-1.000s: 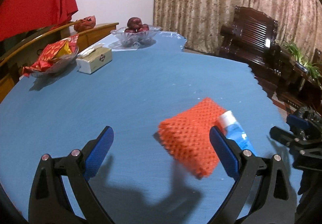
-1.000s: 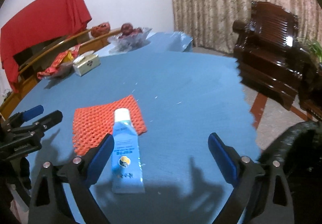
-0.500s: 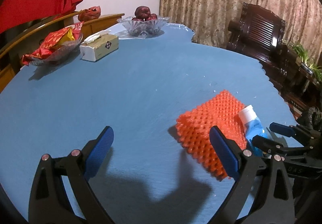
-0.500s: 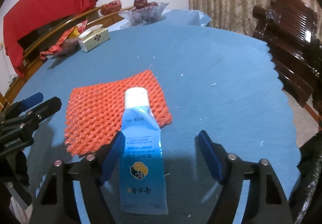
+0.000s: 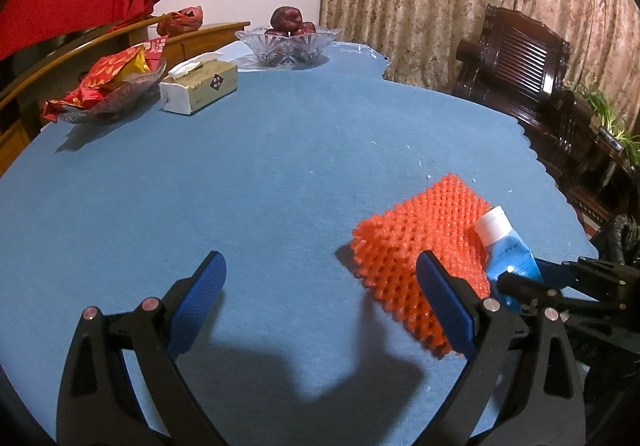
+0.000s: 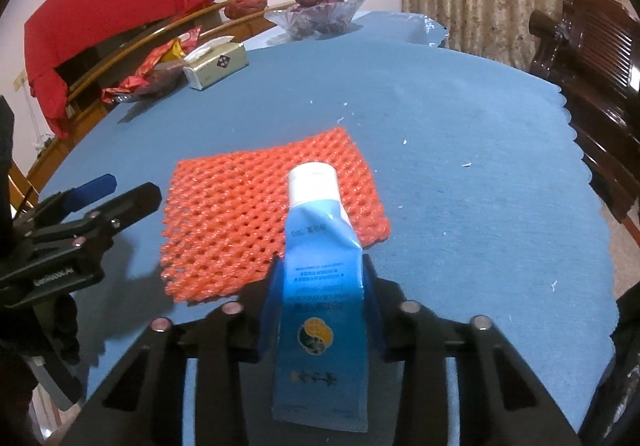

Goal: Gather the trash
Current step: 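Grasp the blue toothpaste tube with the right tool while the left tool grasps the orange mesh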

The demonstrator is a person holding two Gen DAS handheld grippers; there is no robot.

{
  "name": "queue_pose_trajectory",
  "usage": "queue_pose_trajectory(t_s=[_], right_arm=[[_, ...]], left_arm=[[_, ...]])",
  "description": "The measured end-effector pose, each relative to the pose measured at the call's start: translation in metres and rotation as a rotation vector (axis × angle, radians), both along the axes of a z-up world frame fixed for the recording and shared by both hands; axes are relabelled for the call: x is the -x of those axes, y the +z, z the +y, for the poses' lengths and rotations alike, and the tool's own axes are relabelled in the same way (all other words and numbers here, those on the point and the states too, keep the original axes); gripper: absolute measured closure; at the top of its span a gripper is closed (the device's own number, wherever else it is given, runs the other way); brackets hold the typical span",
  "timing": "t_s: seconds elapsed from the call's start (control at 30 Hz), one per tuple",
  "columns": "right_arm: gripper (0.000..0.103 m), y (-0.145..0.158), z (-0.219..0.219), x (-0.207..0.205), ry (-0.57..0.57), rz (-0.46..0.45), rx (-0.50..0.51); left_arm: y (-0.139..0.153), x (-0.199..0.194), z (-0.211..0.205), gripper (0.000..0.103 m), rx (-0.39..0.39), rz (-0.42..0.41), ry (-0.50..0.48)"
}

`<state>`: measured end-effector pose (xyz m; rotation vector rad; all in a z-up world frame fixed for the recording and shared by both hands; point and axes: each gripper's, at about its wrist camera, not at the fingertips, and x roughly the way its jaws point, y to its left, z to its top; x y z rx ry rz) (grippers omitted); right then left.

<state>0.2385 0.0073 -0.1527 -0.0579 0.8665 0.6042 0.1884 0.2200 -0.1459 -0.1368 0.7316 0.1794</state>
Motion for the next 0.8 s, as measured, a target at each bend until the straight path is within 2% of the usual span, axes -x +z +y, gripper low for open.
queue_pose_trajectory(t_s=[0.07, 0.4, 0.67, 0.8], right_arm=[[0.08, 0.002, -0.001, 0.001, 0.003, 0.002, -0.004], [0.082, 0.003, 0.006, 0.005, 0.01, 0.015, -0.013], [0.098, 0.009, 0.019, 0.009, 0.058, -0.007, -0.006], [0.099, 0.01, 0.014, 0.009, 0.036, -0.007, 0.001]], left_arm=[[0.0, 0.001, 0.001, 0.01, -0.001, -0.001, 0.004], [0.001, 0.005, 0.0, 0.01, -0.005, 0.002, 0.007], [0.001, 0.006, 0.007, 0.01, 0.002, 0.004, 0.024], [0.001, 0.005, 0.008, 0.01, 0.007, 0.004, 0.023]])
